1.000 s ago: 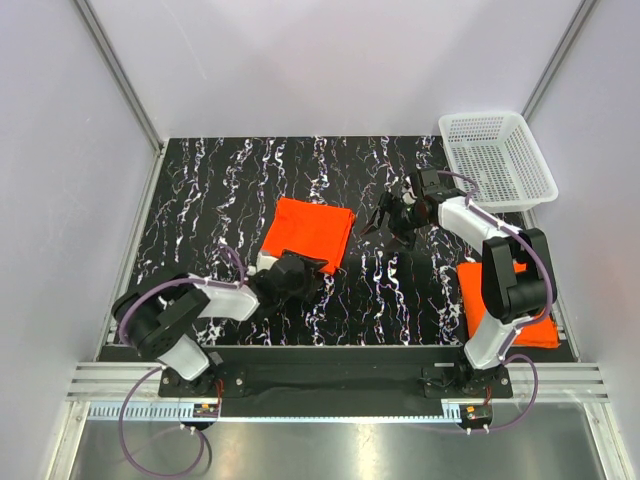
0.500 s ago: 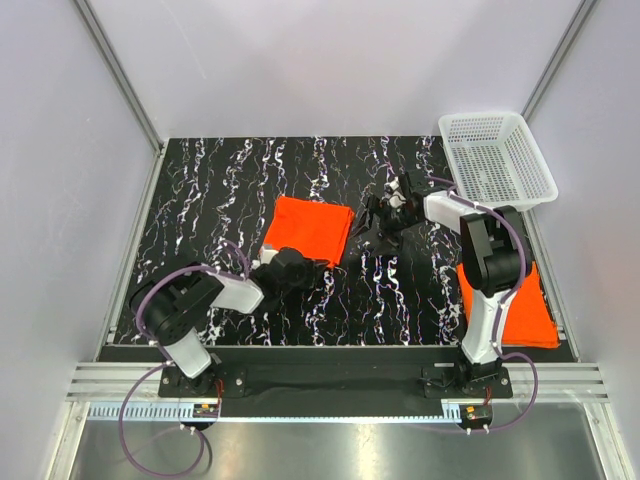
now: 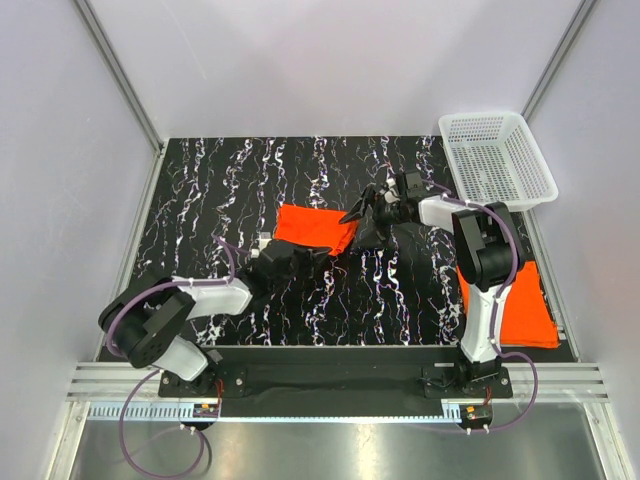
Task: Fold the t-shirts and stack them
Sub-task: Neatly place the folded tshirt to the corner
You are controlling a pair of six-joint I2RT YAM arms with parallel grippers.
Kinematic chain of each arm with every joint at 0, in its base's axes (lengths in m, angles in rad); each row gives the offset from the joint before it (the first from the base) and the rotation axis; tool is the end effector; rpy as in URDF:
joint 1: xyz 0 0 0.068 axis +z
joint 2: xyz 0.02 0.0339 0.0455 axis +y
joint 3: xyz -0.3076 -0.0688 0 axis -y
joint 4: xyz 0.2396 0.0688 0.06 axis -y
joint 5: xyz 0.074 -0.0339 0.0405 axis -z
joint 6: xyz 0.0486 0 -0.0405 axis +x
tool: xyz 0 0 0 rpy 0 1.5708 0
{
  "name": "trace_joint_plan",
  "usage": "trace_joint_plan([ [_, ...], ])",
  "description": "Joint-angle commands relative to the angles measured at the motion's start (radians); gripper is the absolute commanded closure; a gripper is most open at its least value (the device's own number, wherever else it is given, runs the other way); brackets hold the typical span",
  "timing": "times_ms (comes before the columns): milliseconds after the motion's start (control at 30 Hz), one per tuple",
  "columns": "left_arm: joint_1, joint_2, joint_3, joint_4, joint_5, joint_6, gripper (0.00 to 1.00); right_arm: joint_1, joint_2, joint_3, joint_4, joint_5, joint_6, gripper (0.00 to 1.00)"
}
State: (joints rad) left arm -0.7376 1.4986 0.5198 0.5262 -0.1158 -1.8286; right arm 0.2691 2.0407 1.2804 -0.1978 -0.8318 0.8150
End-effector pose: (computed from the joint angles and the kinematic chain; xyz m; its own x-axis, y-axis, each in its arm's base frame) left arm 0.2193 -0.1917 0.2015 -0.4891 -0.8534 0.1804 -0.4637 0.0791 -0.8825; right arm 0.4104 0.1504 0.1788 -0.9694 0.2411 0.0456 0.1701 0.5261 0.8332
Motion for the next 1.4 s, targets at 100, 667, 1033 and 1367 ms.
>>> trace_joint_plan([
  [100, 0.004, -0.046, 0.008, 0.037, 0.019, 0.015, 1.0, 0.035, 0.019, -0.038, 0.141, 0.006, 0.147, 0.01],
  [667, -0.002, -0.09, -0.006, 0.021, 0.064, 0.002, 0.94, 0.073, 0.101, -0.124, 0.518, 0.266, 0.334, 0.38],
  [1033, -0.006, -0.409, -0.006, -0.417, 0.332, 0.401, 0.3, 0.073, -0.337, -0.361, 0.136, 0.676, 0.151, 1.0],
  [1367, 0.033, -0.701, 0.025, -0.724, 0.49, 0.661, 0.23, 0.062, -0.79, -0.547, -0.333, 1.059, 0.196, 1.0],
])
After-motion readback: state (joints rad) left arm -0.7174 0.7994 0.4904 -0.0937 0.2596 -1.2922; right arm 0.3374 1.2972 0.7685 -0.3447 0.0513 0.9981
